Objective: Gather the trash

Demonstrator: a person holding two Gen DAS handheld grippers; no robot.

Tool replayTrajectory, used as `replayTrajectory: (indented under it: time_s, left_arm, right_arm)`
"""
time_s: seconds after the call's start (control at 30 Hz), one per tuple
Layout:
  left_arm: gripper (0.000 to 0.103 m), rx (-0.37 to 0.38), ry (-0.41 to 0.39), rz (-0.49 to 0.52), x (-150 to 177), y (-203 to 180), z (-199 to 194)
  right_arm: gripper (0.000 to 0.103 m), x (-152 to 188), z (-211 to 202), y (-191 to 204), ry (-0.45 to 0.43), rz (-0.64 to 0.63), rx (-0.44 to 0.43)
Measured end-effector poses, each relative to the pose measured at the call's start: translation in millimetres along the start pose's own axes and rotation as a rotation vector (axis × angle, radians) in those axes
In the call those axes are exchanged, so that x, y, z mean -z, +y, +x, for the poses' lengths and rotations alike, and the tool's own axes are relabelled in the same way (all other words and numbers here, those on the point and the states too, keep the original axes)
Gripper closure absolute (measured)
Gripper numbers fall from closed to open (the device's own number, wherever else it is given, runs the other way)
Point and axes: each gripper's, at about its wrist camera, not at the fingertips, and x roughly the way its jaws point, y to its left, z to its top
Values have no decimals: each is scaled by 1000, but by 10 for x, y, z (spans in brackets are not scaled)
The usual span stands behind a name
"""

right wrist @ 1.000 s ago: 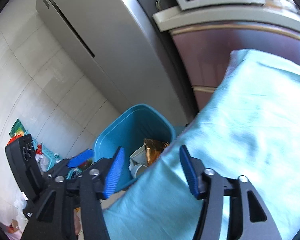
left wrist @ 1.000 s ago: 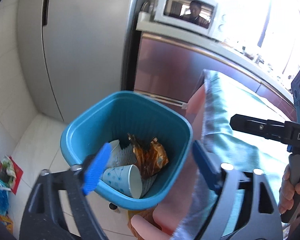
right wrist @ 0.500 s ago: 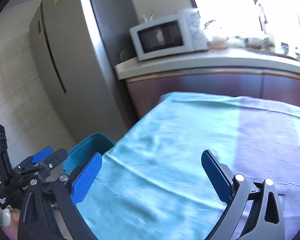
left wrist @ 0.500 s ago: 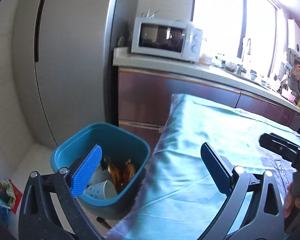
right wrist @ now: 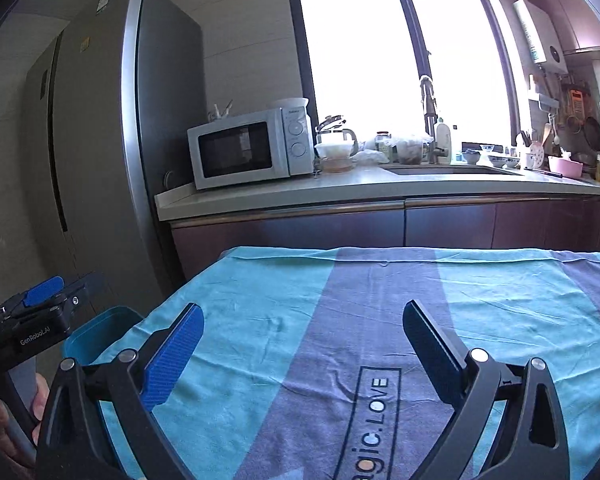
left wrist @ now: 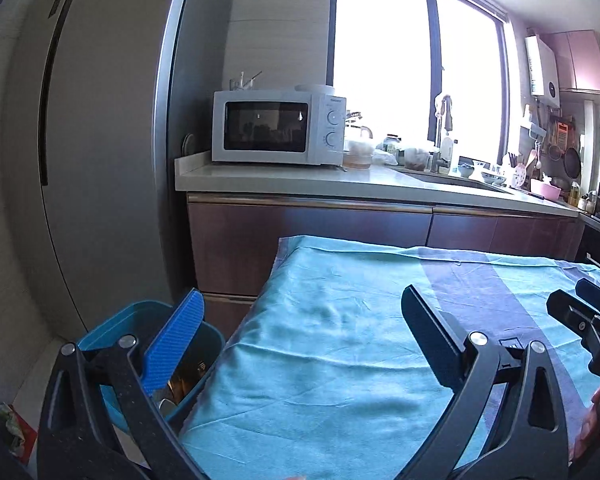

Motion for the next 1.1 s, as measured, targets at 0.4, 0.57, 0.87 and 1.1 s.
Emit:
replayTrajectory:
  time_s: [0.4, 0.57, 0.87, 1.1]
  left_arm:
    - [6, 24, -46, 40, 25, -246, -117]
    - [6, 31, -57, 51, 35, -298, -145]
    - [6, 34, -86, 63, 51, -366, -241]
    - [6, 37, -93, 65, 45, -379, -259]
  right_arm:
    - [7, 61, -270, -257, -65, 26, 87]
    - [7, 67, -335, -300, -82, 32, 101]
    - [7, 46, -413, -350, -100, 36, 115]
    - [7, 58, -447, -394, -101, 41, 118]
